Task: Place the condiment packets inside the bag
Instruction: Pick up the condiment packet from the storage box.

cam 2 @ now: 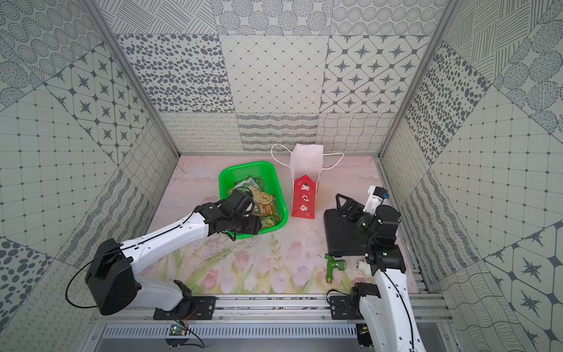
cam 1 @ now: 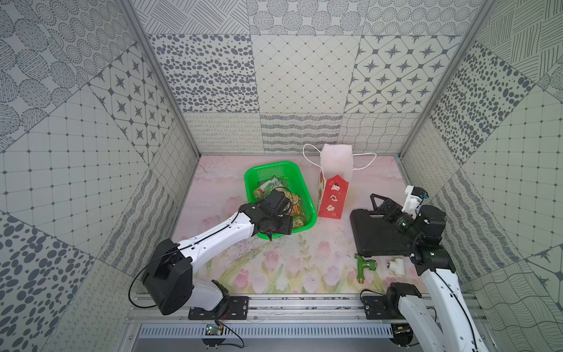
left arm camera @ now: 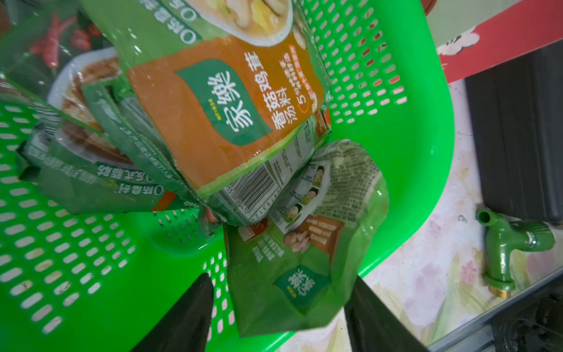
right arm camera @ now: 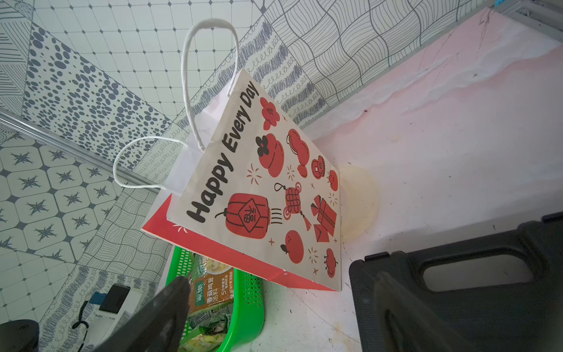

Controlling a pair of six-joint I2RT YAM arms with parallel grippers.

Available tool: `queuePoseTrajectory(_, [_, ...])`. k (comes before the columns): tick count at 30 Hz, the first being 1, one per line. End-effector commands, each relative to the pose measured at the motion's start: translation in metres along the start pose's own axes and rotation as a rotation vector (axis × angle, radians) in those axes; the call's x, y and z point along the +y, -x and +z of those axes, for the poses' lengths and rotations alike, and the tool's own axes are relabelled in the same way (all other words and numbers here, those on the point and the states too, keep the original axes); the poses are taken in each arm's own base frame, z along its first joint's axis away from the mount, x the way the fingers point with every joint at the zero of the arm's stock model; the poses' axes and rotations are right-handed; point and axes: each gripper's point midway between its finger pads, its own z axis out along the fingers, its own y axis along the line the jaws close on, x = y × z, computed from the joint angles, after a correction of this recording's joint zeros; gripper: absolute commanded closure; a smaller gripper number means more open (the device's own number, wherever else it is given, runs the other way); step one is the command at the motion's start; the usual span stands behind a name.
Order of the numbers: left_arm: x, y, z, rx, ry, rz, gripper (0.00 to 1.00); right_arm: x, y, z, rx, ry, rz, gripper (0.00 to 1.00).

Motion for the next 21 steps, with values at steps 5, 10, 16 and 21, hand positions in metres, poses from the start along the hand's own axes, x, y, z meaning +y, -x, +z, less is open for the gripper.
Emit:
queuePoseTrajectory(5, [-0.011, 0.014, -0.006, -0.042, -0.04, 0.06, 0.75, 0.006, 0.009, -0.001, -0.036, 0.021, -0.021, 0.03])
queuePoseTrajectory(10, [-0.015, 0.032, -0.027, -0.105, -0.039, 0.074, 1.0, 0.006, 0.01, -0.002, -0.041, 0.021, -0.024, 0.03])
queuePoseTrajectory(16, [-0.042, 0.051, -0.069, -0.149, -0.15, 0.063, 1.0, 0.006, 0.011, -0.003, -0.044, 0.018, -0.024, 0.03])
queuePoseTrajectory(21, [-0.059, 0.066, -0.105, -0.183, -0.223, 0.04, 1.0, 0.004, 0.012, -0.005, -0.055, -0.001, -0.026, 0.03])
